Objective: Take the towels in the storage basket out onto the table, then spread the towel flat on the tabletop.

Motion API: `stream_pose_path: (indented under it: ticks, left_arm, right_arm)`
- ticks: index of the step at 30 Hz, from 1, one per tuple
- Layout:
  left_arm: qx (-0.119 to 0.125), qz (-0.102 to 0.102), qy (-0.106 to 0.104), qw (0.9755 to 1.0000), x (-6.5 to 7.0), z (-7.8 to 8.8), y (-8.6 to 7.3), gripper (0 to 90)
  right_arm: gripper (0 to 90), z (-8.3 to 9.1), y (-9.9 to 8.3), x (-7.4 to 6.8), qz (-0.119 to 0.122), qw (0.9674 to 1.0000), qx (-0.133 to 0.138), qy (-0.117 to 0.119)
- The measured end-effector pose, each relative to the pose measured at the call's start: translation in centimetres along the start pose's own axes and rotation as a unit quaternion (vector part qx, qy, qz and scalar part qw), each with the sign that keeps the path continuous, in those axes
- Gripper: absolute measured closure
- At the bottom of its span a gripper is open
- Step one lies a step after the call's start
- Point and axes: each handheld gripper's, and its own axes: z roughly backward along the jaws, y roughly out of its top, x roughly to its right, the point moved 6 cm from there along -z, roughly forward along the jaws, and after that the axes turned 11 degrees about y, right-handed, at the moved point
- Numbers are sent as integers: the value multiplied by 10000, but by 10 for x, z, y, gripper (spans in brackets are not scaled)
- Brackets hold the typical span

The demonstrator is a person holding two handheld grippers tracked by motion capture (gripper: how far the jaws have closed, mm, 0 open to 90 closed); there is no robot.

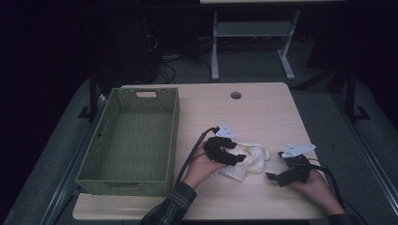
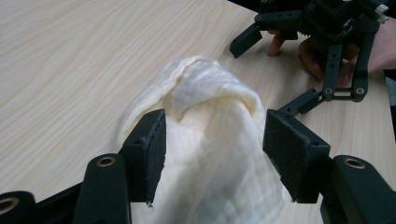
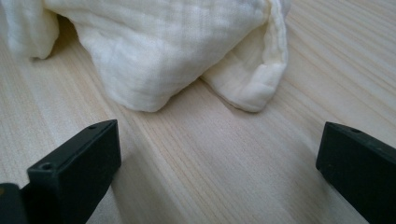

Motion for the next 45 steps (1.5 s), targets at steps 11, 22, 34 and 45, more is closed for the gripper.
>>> stream_pose_path:
  ticks: [11, 22, 34, 45]
  left_arm:
    - [-151, 176, 171, 9996, 10, 20, -33, 446]
    - [-306, 28, 150, 9994, 34, 13, -43, 505]
    - [-685, -382, 527, 9955, 37, -19, -47, 665]
    - [-398, -79, 493, 9980, 16, 8, -38, 860]
  right_arm:
    - [145, 8, 2, -2, -63, 9999, -134, 41]
    - [445, 5, 20, -29, 313, 9962, 192, 792]
    - [752, -8, 22, -23, 334, 9965, -26, 769]
    - [810, 5, 25, -19, 334, 9961, 83, 806]
